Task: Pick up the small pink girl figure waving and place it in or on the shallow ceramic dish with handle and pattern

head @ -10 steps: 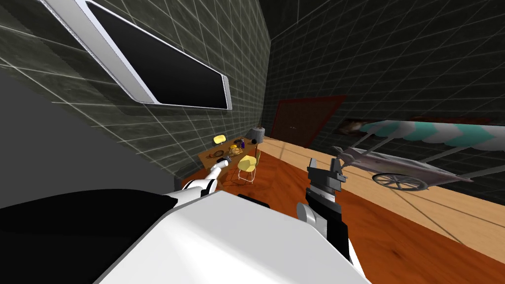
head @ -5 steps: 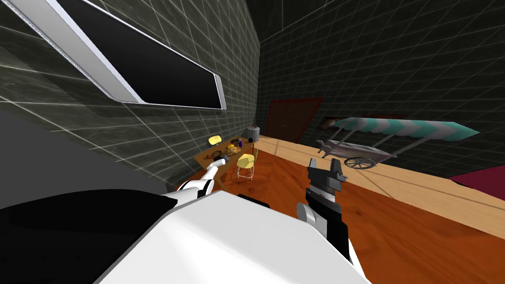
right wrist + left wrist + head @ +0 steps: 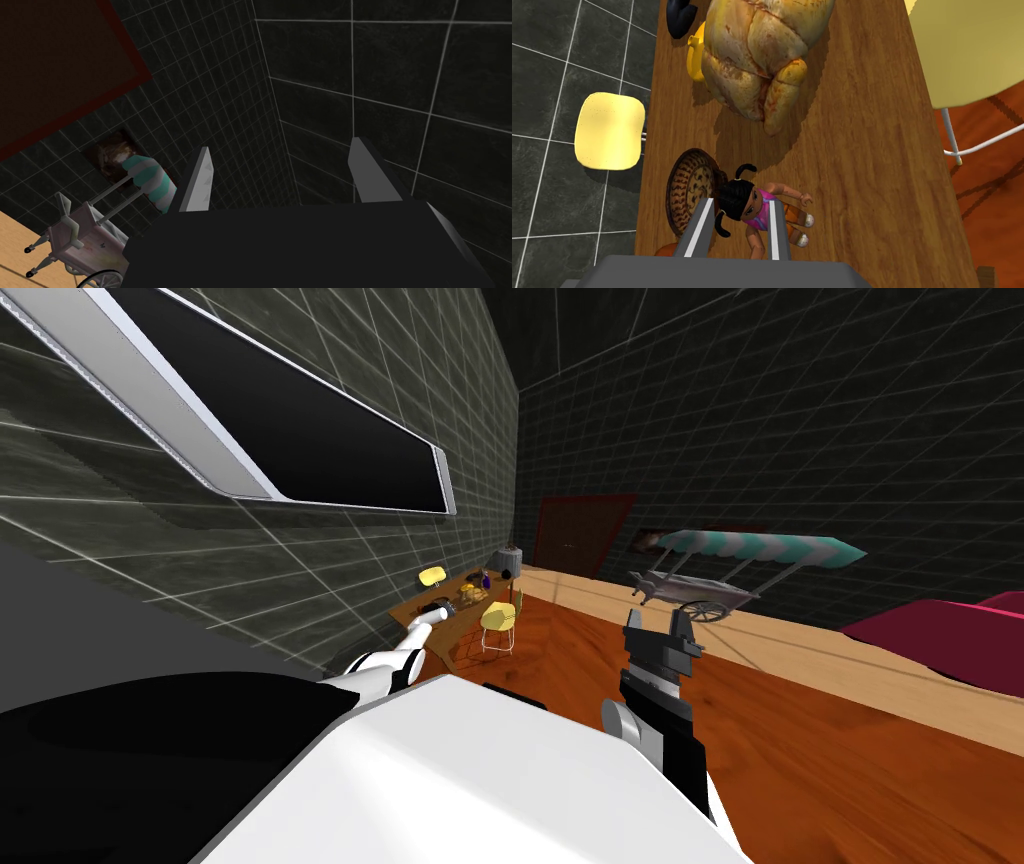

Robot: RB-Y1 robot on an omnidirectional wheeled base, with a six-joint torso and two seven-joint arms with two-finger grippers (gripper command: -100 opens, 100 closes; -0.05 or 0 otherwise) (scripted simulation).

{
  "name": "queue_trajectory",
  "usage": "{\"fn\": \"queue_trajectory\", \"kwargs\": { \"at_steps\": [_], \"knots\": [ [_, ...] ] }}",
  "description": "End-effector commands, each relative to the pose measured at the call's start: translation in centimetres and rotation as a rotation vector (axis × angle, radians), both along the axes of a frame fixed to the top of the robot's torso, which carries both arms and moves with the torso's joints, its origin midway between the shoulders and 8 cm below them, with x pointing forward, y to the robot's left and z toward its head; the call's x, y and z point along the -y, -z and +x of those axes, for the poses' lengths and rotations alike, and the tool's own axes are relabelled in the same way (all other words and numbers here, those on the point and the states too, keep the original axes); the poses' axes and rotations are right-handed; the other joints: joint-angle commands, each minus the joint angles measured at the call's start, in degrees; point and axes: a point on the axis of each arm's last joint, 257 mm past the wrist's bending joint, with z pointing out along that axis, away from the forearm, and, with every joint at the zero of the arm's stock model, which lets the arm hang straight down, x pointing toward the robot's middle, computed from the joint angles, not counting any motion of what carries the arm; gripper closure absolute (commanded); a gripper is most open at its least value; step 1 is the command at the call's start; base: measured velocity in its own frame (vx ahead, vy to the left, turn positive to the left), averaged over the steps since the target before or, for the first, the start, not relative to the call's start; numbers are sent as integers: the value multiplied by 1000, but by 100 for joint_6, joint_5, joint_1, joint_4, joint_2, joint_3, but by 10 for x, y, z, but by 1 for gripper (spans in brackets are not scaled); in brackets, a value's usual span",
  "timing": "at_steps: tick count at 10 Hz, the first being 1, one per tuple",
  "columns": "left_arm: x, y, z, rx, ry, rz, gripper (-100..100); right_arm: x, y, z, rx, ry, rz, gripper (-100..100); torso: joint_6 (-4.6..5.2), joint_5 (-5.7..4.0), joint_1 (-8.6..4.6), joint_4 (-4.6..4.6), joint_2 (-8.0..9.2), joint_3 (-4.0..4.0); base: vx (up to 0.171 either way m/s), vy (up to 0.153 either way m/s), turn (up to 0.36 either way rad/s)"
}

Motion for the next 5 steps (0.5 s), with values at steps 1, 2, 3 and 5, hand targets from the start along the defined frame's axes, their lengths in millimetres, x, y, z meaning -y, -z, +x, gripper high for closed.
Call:
{"fn": "queue_trajectory", "kwargs": {
  "at_steps": [1, 2, 3, 5],
  "knots": [
    [-23, -5, -9, 1, -41, -4, 100, 0, 0, 0, 0, 0, 0, 0, 0, 0, 0, 0, 0, 0, 148, 109, 0],
    [-42, -8, -17, 0, -76, -9, 100, 0, 0, 0, 0, 0, 0, 0, -5, -1, 14, -2, -23, -11, 224, 150, 38],
    [-52, -9, -21, 0, -95, -12, 100, 0, 0, 0, 0, 0, 0, 0, -8, 0, 31, -5, -49, -25, 200, 148, 54],
    [-71, -13, -31, 1, -133, -18, 100, 0, 0, 0, 0, 0, 0, 0, -14, 7, 40, -8, -52, -28, 205, 145, 63]
  ]
}}
